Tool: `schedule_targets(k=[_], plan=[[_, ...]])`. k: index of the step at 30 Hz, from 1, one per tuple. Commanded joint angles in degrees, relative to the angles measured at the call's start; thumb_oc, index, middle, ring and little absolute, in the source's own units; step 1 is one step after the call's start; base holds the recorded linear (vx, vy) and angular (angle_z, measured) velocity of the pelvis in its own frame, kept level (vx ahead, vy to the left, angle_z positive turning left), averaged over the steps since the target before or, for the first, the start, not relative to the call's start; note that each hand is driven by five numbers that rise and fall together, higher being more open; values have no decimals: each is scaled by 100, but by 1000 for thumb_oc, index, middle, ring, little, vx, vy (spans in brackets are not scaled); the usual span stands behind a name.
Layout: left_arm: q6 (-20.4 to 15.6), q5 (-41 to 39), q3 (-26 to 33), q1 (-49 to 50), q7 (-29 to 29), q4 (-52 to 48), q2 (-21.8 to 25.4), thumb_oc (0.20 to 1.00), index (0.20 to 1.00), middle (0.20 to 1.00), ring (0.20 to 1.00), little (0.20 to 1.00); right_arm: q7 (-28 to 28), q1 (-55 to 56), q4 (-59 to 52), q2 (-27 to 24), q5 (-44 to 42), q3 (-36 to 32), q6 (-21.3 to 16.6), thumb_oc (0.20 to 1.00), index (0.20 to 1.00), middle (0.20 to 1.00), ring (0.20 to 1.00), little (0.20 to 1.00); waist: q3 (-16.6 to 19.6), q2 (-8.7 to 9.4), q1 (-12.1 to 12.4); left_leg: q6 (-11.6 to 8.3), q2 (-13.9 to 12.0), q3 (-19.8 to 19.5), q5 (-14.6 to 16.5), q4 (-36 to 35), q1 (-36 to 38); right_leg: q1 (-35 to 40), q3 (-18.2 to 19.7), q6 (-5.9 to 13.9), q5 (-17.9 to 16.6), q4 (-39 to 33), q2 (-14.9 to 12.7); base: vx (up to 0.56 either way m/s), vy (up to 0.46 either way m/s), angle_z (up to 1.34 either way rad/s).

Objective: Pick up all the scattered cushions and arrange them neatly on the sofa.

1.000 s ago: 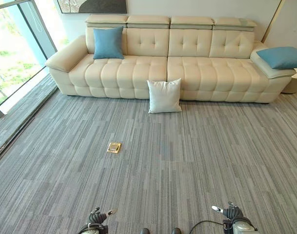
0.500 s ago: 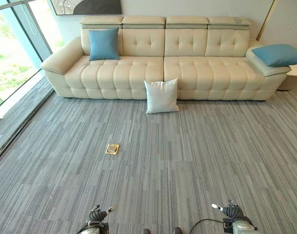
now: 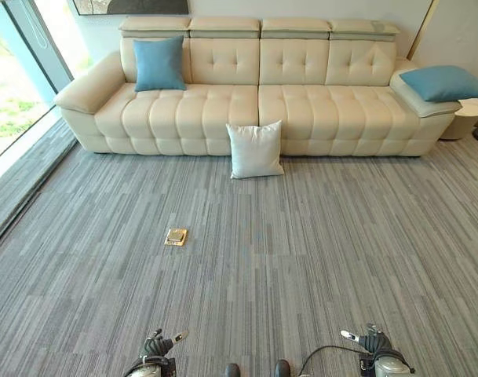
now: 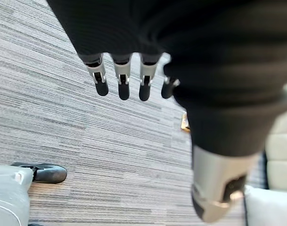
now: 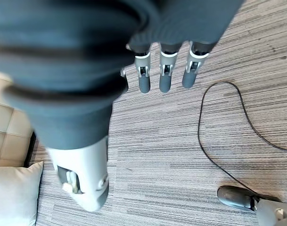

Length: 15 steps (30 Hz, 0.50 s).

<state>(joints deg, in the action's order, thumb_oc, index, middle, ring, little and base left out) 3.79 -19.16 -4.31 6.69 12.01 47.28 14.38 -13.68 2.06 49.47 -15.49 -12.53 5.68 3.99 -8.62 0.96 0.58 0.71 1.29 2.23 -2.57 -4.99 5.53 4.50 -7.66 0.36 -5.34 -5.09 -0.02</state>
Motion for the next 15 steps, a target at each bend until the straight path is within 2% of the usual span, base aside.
schedule_targets(k=[1, 6, 10, 12, 14, 15], plan=[[-114, -14, -15, -213, 124, -144, 108, 1000, 1000, 1000, 1000, 1000, -107, -247, -272, -136, -110, -90, -203, 1000, 1000, 1000, 1000, 1000, -174, 33, 66, -98, 33, -94, 450, -1, -2, 219, -24, 384, 882, 9, -136, 59, 18, 0], [-124, 20, 3, -250, 212, -151, 118, 1000, 1000, 1000, 1000, 1000, -155, -224, -261, -68, -180, -117, -225, 1000, 1000, 1000, 1000, 1000, -242, 58, 72, -101, 46, -102, 434, -1, -110, 149, -109, 403, 914, 9, -155, 68, 36, 2], [-122, 95, -24, -279, 237, -129, 165, 1000, 1000, 1000, 1000, 1000, -161, -255, -263, -58, -225, -143, -226, 1000, 1000, 1000, 1000, 1000, -272, 68, 78, -8, 103, -133, 506, -1, -145, 159, -134, 441, 898, 11, -213, 75, 102, 2], [-121, 140, -76, -325, 248, -134, 206, 1000, 1000, 1000, 1000, 1000, -159, -290, -294, -86, -257, -177, -240, 1000, 1000, 1000, 1000, 1000, -370, 0, 58, 87, 121, -157, 516, -1, -169, -206, -81, 428, 1112, 742, -274, 0, 188, 5], [-116, 196, -114, -387, 250, -140, 232, 1000, 1000, 1000, 1000, 1000, -150, -300, -327, -94, -268, -199, -263, 1000, 1000, 1000, 1000, 1000, -509, -30, 29, 195, 174, -186, 511, -1, -198, -704, -10, 490, 1188, 1658, -359, -38, 221, 1], [-107, 215, -111, -404, 254, -161, 245, 1000, 1000, 1000, 1000, 1000, -147, -282, -359, -97, -268, -217, -276, 1000, 1000, 1000, 1000, 1000, -594, -45, 1, 256, 203, -208, 525, -1, -171, -998, 18, 508, 1112, 2264, -417, -37, 246, -5]])
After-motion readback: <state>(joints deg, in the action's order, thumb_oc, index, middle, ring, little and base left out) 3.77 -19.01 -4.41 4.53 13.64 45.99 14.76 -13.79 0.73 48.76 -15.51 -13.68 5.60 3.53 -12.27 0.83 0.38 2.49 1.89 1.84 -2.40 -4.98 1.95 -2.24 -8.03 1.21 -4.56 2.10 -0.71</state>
